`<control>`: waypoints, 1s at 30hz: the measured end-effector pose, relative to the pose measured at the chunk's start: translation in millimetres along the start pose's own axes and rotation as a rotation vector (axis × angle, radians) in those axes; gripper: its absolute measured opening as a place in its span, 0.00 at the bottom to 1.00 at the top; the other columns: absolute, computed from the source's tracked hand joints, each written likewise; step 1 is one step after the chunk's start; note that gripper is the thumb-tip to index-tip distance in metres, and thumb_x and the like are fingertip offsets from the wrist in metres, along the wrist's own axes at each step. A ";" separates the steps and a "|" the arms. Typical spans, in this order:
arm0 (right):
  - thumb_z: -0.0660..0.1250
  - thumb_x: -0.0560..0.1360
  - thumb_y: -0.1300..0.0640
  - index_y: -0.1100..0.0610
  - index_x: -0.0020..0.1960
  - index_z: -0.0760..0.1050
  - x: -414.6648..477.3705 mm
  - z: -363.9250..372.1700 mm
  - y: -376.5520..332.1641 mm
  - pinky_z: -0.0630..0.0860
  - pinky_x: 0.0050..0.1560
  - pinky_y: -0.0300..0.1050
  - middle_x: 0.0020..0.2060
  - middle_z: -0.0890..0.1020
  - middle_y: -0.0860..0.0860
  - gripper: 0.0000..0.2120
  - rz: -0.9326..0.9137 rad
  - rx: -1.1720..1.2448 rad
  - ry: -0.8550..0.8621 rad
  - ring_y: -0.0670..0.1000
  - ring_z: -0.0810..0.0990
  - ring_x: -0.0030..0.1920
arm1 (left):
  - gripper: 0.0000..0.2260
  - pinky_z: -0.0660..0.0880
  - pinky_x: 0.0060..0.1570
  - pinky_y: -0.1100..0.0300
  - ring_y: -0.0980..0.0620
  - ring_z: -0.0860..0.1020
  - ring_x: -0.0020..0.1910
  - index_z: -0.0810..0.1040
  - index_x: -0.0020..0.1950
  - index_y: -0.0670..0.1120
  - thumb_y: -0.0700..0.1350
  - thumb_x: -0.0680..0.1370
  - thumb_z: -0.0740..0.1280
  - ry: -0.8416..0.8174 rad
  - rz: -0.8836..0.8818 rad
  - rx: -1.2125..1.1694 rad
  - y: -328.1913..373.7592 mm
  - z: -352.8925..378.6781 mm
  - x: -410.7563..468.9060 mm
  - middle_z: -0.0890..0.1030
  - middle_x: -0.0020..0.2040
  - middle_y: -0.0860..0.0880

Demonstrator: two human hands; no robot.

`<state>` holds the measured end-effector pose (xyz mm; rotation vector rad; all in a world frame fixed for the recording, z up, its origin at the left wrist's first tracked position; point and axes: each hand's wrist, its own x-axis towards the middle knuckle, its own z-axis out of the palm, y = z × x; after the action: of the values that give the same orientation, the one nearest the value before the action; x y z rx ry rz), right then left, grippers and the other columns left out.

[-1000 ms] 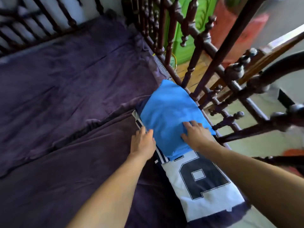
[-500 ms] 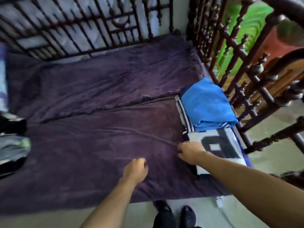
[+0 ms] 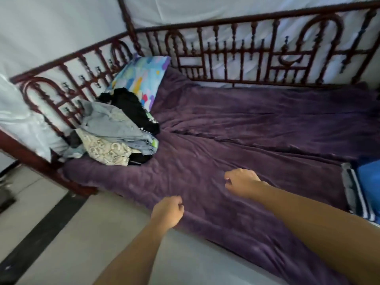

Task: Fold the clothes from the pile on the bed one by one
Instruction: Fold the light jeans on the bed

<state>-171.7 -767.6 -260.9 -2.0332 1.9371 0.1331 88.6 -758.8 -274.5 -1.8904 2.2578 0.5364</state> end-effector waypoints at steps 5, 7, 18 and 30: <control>0.60 0.76 0.48 0.50 0.61 0.75 74.7 1.5 -128.0 0.74 0.53 0.48 0.59 0.79 0.52 0.15 -0.043 0.038 -0.032 0.57 0.78 0.58 | 0.13 0.72 0.54 0.57 0.48 0.78 0.59 0.77 0.60 0.50 0.51 0.78 0.61 0.024 -0.068 -0.052 -135.5 -43.9 15.1 0.81 0.56 0.49; 0.60 0.77 0.47 0.49 0.62 0.75 99.1 -1.1 -173.0 0.74 0.54 0.48 0.60 0.79 0.52 0.16 -0.062 0.061 -0.052 0.57 0.78 0.58 | 0.13 0.73 0.54 0.57 0.47 0.77 0.58 0.77 0.60 0.49 0.50 0.79 0.61 0.032 -0.095 -0.046 -181.3 -62.9 21.9 0.81 0.57 0.48; 0.61 0.77 0.45 0.47 0.64 0.73 260.1 -25.7 -275.3 0.72 0.53 0.46 0.61 0.78 0.50 0.17 -0.068 0.005 -0.046 0.55 0.77 0.60 | 0.12 0.76 0.53 0.54 0.48 0.79 0.55 0.77 0.59 0.49 0.50 0.79 0.61 0.022 -0.128 -0.085 -323.0 -130.2 138.5 0.81 0.55 0.49; 0.61 0.76 0.48 0.48 0.63 0.73 463.6 -42.0 -356.8 0.73 0.56 0.49 0.63 0.76 0.53 0.17 -0.023 0.098 -0.197 0.57 0.76 0.62 | 0.10 0.73 0.53 0.55 0.47 0.77 0.55 0.77 0.56 0.49 0.49 0.79 0.60 -0.008 -0.166 -0.089 -447.9 -201.4 298.0 0.81 0.51 0.50</control>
<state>206.4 -1214.7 -294.8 -1.9024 1.7648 0.2198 489.4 -1170.1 -267.1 -2.0902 2.0797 0.6268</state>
